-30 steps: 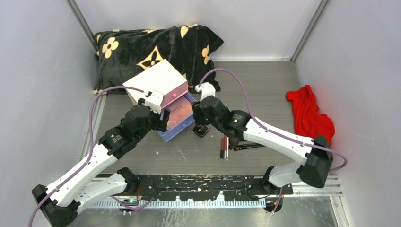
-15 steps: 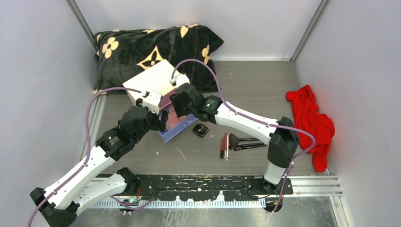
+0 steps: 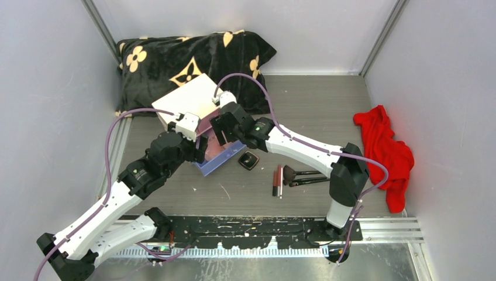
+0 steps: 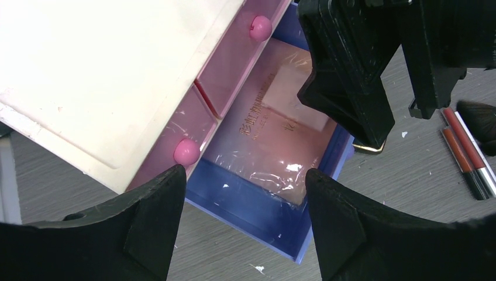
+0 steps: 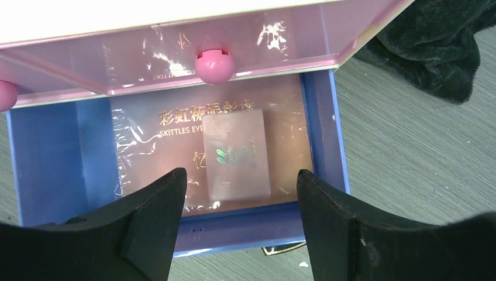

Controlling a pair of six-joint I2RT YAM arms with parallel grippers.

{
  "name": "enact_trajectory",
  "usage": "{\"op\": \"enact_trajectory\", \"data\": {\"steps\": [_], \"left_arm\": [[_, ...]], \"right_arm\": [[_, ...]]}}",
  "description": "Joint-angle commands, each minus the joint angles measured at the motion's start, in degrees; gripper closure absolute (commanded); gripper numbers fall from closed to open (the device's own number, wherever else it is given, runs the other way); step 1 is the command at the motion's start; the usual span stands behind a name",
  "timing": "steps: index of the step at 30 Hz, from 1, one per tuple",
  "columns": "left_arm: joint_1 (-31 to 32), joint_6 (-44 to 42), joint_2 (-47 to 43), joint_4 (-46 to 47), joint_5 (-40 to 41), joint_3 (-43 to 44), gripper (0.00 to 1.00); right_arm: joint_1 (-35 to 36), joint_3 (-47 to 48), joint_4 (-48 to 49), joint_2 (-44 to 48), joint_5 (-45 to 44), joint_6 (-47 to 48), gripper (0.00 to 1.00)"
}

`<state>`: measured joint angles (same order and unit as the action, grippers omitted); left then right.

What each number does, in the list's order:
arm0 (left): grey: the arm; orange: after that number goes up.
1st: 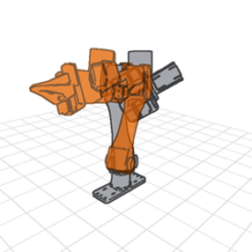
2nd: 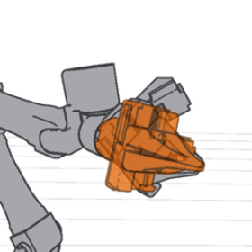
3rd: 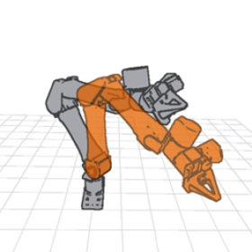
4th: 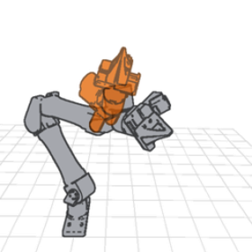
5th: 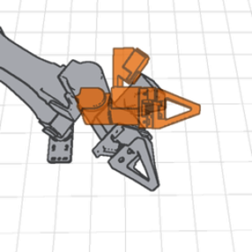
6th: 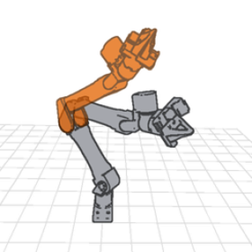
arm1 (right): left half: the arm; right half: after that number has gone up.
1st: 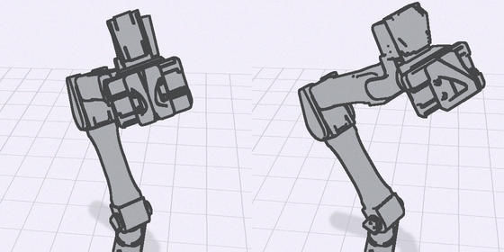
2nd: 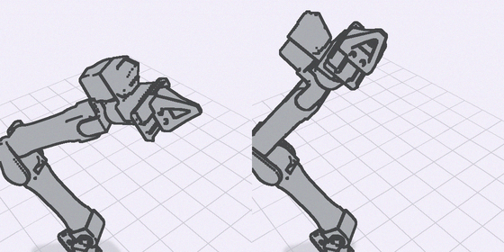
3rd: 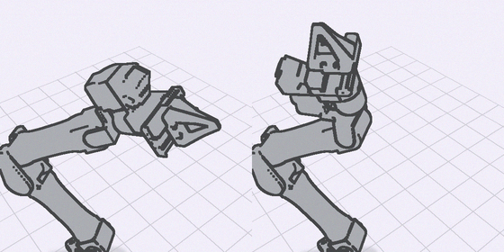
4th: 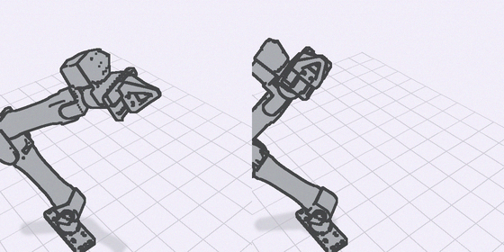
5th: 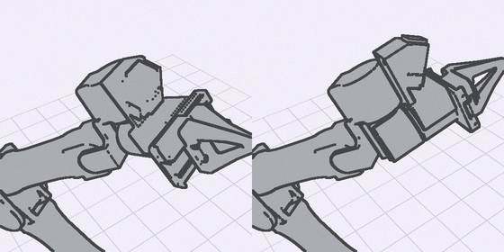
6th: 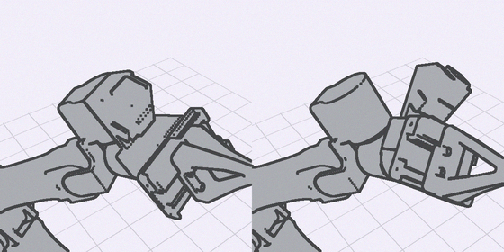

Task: Organize the makeup
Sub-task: Place the makeup in the drawer.

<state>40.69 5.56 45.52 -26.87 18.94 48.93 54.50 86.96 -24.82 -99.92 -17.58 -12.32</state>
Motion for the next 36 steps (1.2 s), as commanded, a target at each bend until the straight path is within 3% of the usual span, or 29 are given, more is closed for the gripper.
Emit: {"op": "enact_trajectory", "data": {"steps": [1,6,11,16,24,36], "left_arm": [[-0.18,-0.11,-1.02,0.95,0.83,2.31,0.25],[-0.2,-0.44,-0.96,0.51,1.04,2.69,0.25],[-0.27,-0.57,-0.89,0.46,1.23,2.51,0.25],[-0.23,-0.38,-0.96,0.75,1.46,1.64,0.25],[-0.25,0.09,-0.74,1.02,1.38,1.68,0.25],[-0.23,0.08,-0.69,1.62,1.0,1.48,0.25]], "right_arm": [[-0.58,-0.31,3.38,2.22,-1.09,0.39,0.26],[-1.38,-2.22,4.48,4.38,-1.75,-0.25,0.25],[-3.07,-8.87,6.61,12.85,-5.68,0.35,0.24],[-4.06,-14.06,5.64,18.22,-6.66,3.3,0.15],[-5.21,-31.89,12.59,23.45,8.15,8.82,0.0],[-8.18,-42.85,22.71,25.44,15.34,9.94,0.0]]}}
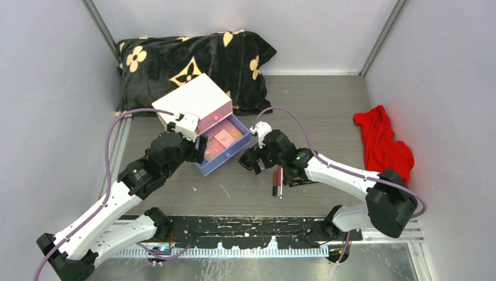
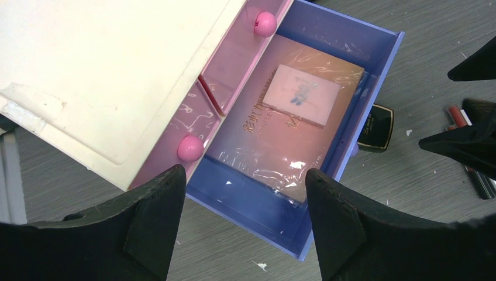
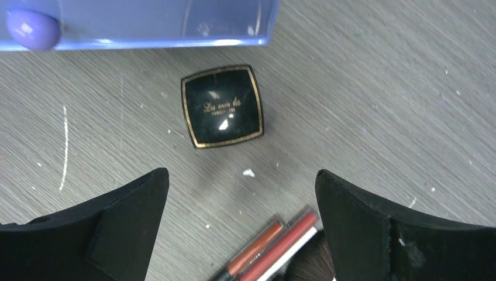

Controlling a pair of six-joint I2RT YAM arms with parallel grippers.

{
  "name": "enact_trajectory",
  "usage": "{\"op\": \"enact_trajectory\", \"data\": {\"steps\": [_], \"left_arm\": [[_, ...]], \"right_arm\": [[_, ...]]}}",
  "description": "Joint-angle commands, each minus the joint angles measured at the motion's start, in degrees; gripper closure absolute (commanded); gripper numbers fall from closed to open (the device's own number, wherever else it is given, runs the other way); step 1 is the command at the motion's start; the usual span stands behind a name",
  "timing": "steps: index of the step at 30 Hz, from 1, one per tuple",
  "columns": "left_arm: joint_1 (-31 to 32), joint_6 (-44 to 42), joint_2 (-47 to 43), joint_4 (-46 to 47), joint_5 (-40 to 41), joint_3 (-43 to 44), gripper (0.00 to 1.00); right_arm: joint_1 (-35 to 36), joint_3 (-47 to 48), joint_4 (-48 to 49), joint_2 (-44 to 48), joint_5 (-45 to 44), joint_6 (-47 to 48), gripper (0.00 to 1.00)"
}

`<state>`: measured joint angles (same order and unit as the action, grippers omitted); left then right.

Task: Organize the makeup
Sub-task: Place the makeup in the drawer, then pick up the makeup from the center of the board.

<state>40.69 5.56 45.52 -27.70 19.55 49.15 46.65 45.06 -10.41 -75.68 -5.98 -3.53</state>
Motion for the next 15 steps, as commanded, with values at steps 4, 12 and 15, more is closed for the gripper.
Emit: {"op": "enact_trajectory", "data": {"steps": [4,12,15], "left_arm": [[-0.26,0.06,-0.77,2.52,0.1,1.3,0.25],[-0.22,-0.11,-0.78,2.56,0.32,0.85,0.25],[-0.22,-0.18,-0.78,2.59,0.14,0.99,0.25]], "right_arm": [[-0.4,-2.38,11.65,-0.85,5.02,1.76,0.0],[-0.83,-6.12,19.6,-4.61,6.77,1.83,0.0],[-1.12,-6.47,21.42,-6.25,6.34,1.81,0.0]]}}
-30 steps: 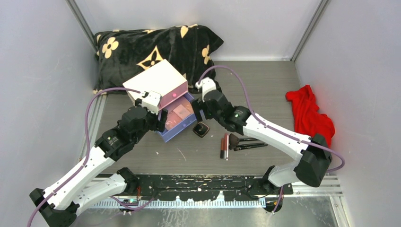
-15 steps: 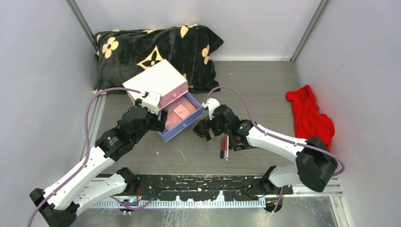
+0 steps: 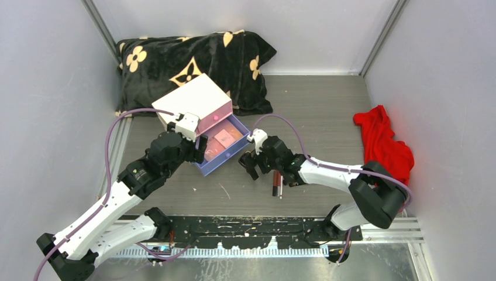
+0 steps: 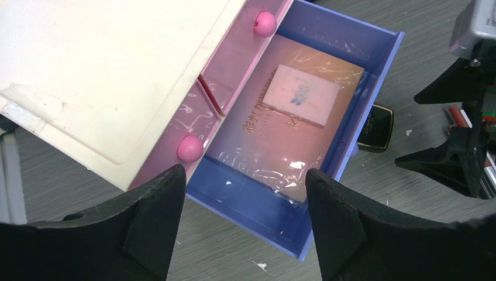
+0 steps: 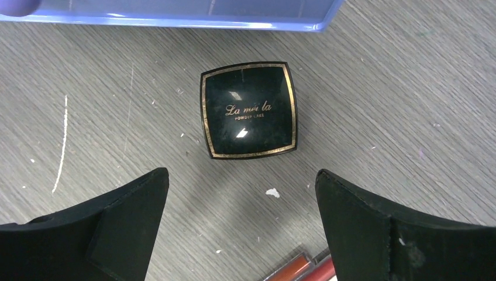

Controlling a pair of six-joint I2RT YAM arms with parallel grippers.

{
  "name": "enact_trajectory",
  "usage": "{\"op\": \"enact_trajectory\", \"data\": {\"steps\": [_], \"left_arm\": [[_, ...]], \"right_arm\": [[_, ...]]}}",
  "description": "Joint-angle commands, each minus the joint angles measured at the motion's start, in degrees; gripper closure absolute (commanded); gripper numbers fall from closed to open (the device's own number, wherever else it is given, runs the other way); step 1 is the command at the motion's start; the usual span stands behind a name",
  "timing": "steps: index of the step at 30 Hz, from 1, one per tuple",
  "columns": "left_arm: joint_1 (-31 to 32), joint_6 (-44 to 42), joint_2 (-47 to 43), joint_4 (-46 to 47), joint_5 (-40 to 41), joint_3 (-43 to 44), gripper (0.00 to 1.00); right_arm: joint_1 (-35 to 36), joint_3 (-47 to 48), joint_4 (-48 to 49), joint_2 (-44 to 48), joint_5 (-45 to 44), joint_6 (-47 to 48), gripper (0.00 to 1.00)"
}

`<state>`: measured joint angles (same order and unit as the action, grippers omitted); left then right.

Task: Organize the makeup
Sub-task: Pick up the makeup from the center of the board.

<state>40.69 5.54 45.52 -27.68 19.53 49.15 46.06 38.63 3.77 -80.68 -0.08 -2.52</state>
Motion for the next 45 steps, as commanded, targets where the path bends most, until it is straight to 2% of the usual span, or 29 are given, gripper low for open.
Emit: {"op": "enact_trajectory", "data": {"steps": [1,10,25,26,27,29,31,32,36,40,45], "left_arm": [[-0.2,-0.1,-0.78,2.61,0.07,0.97,0.25],[-0.25,-0.49,-0.74,2.31,0.28,1.03,0.25],[-0.25,-0.44,0.81,3.09,-0.08,1.02,0.25],[-0.21,-0.47,0.81,3.03,-0.1,1.07,0.25],[-0.22,-0.45,0.78,2.95,-0.05,1.04,0.25],[-0.3,-0.37,0.8,2.81,-0.02,1.04,0.25],[-0.25,-0.4,0.66,2.76,0.14,0.94,0.25],[-0.23,-0.36,0.72,2.66,0.11,0.94,0.25],[-0.25,-0.02,0.63,2.71,0.18,0.54,0.25],[-0.18,0.08,0.53,2.89,0.49,0.25,0.25],[-0.23,-0.04,0.7,3.16,0.73,0.42,0.25]], "right_arm": [[-0.6,0.0,7.92,-1.92,0.39,0.78,0.0],[-1.12,-1.37,15.31,-7.81,0.63,1.19,0.0],[-1.19,1.67,15.35,-15.47,0.72,1.56,0.0],[-1.17,1.63,15.23,-15.67,1.26,1.56,0.05],[-1.22,1.62,15.01,-15.72,1.93,1.72,0.16],[-1.2,1.83,13.87,-15.54,2.42,1.67,0.46],[-1.23,1.33,13.22,-14.48,2.09,1.41,0.85],[-1.22,0.78,12.82,-13.66,1.76,1.26,0.97],[-1.2,-1.03,8.26,-7.39,1.44,1.08,0.99],[-0.95,-1.27,-0.37,2.35,1.78,-0.2,0.99],[2.03,5.5,-14.12,13.5,-2.31,1.21,0.99]]}}
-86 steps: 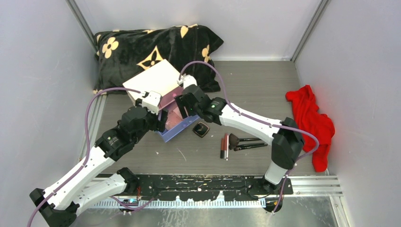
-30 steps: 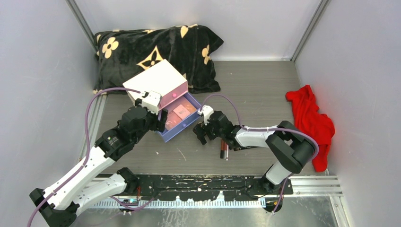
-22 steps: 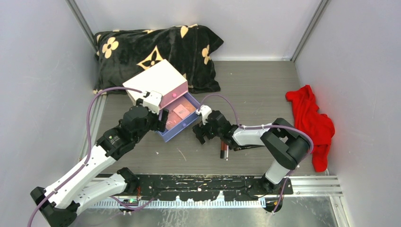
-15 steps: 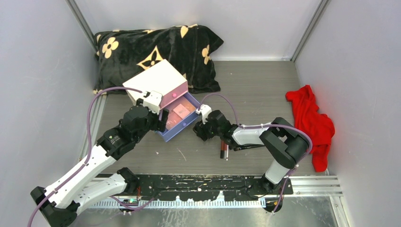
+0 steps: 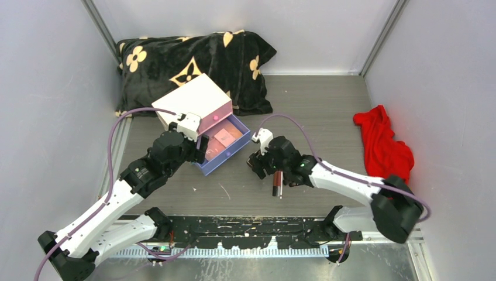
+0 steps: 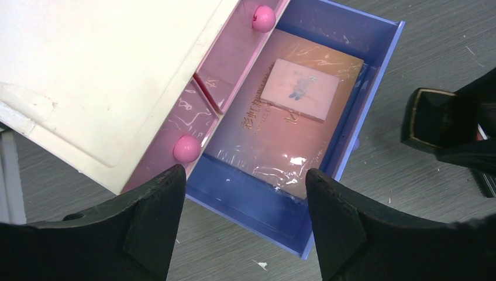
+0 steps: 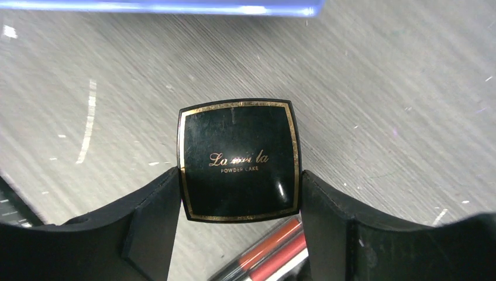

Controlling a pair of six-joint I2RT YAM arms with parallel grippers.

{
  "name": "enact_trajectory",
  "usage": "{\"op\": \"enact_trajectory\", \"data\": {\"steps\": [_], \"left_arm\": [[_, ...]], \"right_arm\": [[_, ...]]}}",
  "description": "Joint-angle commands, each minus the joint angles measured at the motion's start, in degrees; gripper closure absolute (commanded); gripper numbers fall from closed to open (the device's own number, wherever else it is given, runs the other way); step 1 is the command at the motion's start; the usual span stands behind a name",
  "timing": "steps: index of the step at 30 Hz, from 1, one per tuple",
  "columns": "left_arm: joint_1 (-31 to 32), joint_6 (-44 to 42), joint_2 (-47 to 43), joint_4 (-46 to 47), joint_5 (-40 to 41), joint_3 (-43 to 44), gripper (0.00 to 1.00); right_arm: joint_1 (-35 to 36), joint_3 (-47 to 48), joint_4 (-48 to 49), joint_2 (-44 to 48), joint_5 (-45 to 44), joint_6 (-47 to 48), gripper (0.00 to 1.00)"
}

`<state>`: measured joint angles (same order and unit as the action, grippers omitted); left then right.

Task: Organize the makeup
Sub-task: Pick up the makeup from the center of the board, then place the makeup in the drawer.

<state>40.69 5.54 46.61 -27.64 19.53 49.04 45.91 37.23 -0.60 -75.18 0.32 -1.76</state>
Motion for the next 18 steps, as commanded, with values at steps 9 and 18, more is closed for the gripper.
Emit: {"op": "enact_trajectory", "data": {"steps": [9,18], "left_arm": [[-0.26,1.62,-0.06,-0.18,3.36,3.61,0.24],[-0.22,1.01,0.23,-4.41,3.19,7.72,0.22]], "right_arm": [[3.26,26.66,-22.48,3.42,-2.18,3.06,0.99],[3.18,36.53,-19.52,-8.92,2.38,2.19,0.99]]}}
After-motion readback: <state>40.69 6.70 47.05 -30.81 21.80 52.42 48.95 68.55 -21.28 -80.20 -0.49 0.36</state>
